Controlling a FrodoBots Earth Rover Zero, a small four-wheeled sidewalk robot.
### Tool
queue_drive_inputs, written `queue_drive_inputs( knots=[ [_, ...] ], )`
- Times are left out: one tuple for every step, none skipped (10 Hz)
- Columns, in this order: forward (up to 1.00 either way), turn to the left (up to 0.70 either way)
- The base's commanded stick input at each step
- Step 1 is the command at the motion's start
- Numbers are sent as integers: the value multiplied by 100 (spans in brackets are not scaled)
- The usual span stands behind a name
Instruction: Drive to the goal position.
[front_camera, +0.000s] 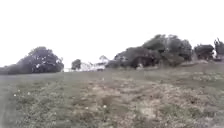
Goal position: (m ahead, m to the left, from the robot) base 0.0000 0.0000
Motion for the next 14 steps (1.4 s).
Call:
queue_drive_inputs(
  knots=[
    [50,0],
    [50,0],
    [50,0],
    [50,0],
    [50,0],
    [50,0],
    [50,0],
    [50,0],
    [50,0],
    [50,0],
    [50,0],
    [50,0],
    [50,0],
    [50,0]
  ],
)
